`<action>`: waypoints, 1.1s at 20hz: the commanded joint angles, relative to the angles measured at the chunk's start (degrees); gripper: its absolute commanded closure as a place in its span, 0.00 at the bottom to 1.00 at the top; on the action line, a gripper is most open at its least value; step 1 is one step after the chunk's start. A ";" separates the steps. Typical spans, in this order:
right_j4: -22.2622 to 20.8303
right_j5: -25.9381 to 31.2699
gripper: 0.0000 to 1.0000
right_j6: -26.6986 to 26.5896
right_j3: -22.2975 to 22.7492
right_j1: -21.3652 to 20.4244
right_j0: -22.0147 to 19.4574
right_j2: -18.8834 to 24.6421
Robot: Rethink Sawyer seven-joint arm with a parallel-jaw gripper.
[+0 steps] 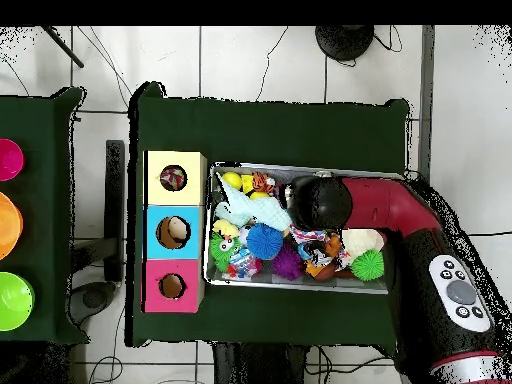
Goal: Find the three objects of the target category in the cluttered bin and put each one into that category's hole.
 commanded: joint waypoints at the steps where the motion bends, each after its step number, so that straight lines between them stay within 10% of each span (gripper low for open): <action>1: -5.74 -2.53 0.00 -10.94 1.53 5.22 -2.44 4.16; 22: -11.52 1.80 0.00 -21.45 10.75 1.05 -8.33 16.32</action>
